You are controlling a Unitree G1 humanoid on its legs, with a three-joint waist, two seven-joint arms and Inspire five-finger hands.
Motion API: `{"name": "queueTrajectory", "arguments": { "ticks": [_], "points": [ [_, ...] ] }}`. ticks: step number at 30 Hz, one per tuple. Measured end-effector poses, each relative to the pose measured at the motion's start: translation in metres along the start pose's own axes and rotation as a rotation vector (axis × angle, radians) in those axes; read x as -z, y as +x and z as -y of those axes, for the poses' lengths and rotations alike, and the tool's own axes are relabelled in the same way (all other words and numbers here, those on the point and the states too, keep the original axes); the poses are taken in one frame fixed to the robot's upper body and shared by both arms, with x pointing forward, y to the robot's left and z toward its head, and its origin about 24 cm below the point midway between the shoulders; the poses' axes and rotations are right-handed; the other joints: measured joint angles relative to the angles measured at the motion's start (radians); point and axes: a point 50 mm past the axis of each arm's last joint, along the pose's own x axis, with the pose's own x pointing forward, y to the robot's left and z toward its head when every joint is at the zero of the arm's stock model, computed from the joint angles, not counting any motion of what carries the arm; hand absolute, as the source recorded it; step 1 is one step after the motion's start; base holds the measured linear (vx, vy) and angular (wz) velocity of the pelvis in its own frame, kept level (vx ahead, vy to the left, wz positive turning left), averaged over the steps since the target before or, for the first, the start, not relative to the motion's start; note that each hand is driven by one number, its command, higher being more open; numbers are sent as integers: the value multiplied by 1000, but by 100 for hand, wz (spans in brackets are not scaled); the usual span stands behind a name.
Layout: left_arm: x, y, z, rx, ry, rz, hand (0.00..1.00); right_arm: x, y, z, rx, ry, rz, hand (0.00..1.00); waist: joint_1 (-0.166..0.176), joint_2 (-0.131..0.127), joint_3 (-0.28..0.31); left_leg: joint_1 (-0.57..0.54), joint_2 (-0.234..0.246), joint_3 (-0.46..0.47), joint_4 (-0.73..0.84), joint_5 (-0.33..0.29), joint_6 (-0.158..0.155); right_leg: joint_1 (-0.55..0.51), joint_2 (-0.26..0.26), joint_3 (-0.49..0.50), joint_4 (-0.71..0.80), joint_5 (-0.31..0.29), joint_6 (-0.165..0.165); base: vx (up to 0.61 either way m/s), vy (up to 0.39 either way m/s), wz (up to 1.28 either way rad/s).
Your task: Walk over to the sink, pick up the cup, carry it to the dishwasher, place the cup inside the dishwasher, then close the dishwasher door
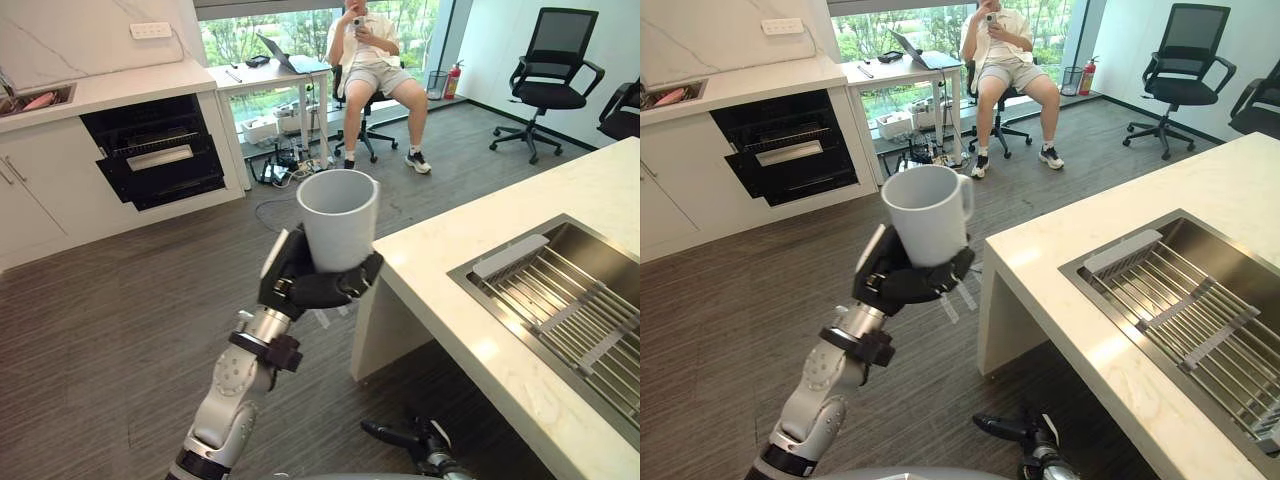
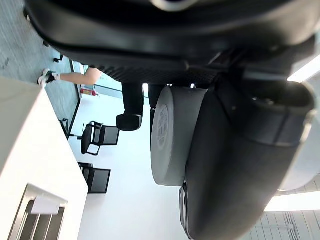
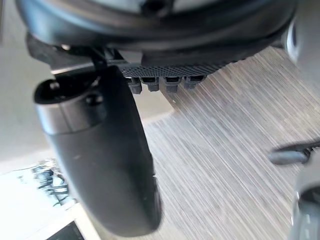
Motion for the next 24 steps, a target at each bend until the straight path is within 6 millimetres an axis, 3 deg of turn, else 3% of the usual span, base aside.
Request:
{"name": "queueTrajectory", "arguments": {
  "ticks": [2, 5, 6, 7, 8, 10, 11, 12, 14, 16, 19, 21, 24],
  "points": [
    [-3, -5, -8, -45, 7, 10, 0, 3, -4, 8, 8, -29, -5, 100, 4, -8, 18, -2, -7, -33, 32, -20, 13, -35, -37, 19, 145, -20, -27, -38, -31, 54],
    [-9, -13, -11, -63, 18, 21, 0, -7, -2, 3, -13, -52, 46, 100, 5, -40, 50, -8, -38, -99, 43, -18, 26, -94, -61, 135, 319, -8, -48, -28, -29, 69],
    [-8, -15, -11, -66, 14, 15, 0, -12, -2, -2, -29, -52, 72, 100, 3, -30, 59, -10, -35, -139, 42, -15, 30, -126, -31, 190, 352, -38, -65, 12, -92, 97],
    [-8, -15, -11, -68, 14, 21, 0, -19, -1, -12, -67, -64, 107, 100, 1, -31, 57, -23, -32, -182, 41, -12, 33, -128, 31, 248, 284, -88, -54, 20, -93, 93],
    [-9, -15, -11, -70, 12, 29, 0, -23, -1, -17, -87, -74, 130, 100, -1, -32, 56, -33, -33, -202, 41, -10, 33, -134, 59, 281, 247, -103, -50, 17, -97, 86],
    [-8, -17, -13, -80, 2, 39, 0, -36, -2, -31, -151, -119, 202, 100, -20, -40, 52, -63, -55, -279, 44, -3, 20, -147, 157, 394, 95, -113, -45, 44, -182, 105],
    [-7, -17, -12, -81, 0, 37, 0, -37, -2, -33, -162, -127, 210, 100, -28, -51, 47, -72, -68, -302, 47, -2, 11, -147, 166, 413, 85, -88, -41, 108, -245, 127],
    [0, -21, -10, -94, -24, 16, 0, -37, -2, -30, -167, -144, 203, 100, -39, -32, 37, -71, -68, -344, 47, 0, -2, -126, 162, 363, 84, -100, -40, 164, -200, 90],
    [6, -27, -5, -96, -51, -8, 0, -38, -2, -28, -171, -154, 205, 100, -23, -7, 22, -66, -53, -372, 19, 15, -27, -108, 176, 327, 69, -107, -50, 197, -193, 56],
    [10, -31, -2, -93, -66, -29, 0, -42, -1, -28, -182, -173, 212, 100, -18, 2, 17, -65, -28, -382, 11, 29, -44, -66, 197, 272, 31, -110, -61, 193, -193, 54],
    [11, -32, -2, -97, -69, -36, 0, -46, -2, -26, -182, -199, 225, 100, -17, 1, 17, -89, -11, -338, 70, 29, -43, -11, 208, 224, -13, -110, -65, 133, -123, 59],
    [12, -35, -3, -101, -69, -42, 0, -56, -5, -21, -162, -219, 264, 100, -13, 2, 17, -134, 5, -239, 142, 34, -17, 24, 209, 184, -44, -115, -74, 74, -64, 51],
    [15, -39, -2, -90, -74, -58, 0, -60, -4, -18, -148, -224, 277, 100, -9, 2, 14, -125, 6, -166, 69, 53, 6, 30, 205, 140, -67, -115, -83, 29, -27, 45]
  ]
}}
